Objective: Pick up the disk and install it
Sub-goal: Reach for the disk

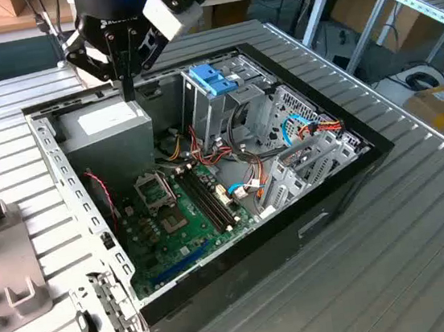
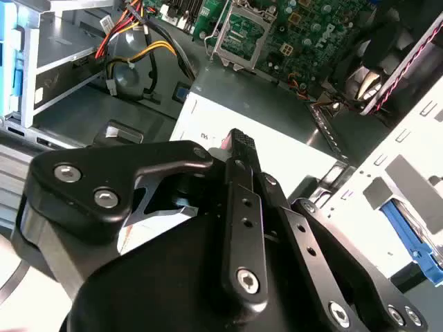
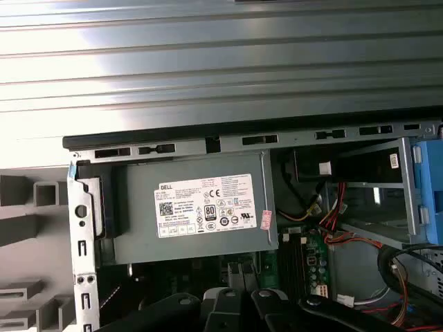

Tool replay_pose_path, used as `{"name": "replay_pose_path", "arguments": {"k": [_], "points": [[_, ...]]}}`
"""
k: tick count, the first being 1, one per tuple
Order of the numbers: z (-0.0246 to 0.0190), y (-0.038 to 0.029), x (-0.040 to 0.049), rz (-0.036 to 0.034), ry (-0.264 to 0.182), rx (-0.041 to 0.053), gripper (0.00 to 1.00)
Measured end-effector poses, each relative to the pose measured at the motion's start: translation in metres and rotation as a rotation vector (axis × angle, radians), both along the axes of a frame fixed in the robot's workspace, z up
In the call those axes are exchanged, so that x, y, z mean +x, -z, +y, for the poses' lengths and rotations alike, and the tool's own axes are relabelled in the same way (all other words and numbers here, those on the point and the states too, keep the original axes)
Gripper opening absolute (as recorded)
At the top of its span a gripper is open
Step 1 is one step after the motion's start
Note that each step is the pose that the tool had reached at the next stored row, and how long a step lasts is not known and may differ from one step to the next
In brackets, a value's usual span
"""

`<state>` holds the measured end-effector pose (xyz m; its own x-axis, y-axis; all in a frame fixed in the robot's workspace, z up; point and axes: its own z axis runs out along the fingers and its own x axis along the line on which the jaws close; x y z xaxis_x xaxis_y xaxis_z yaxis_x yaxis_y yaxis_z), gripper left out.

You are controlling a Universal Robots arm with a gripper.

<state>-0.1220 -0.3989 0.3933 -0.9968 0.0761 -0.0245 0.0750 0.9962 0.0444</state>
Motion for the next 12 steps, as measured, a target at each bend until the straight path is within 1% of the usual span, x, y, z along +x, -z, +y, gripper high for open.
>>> {"name": "replay_pose_path", "arguments": {"k": [12], "points": [[0.0000, 0.0000, -0.0055, 0.0000, 0.000, 0.0000, 0.11]]}}
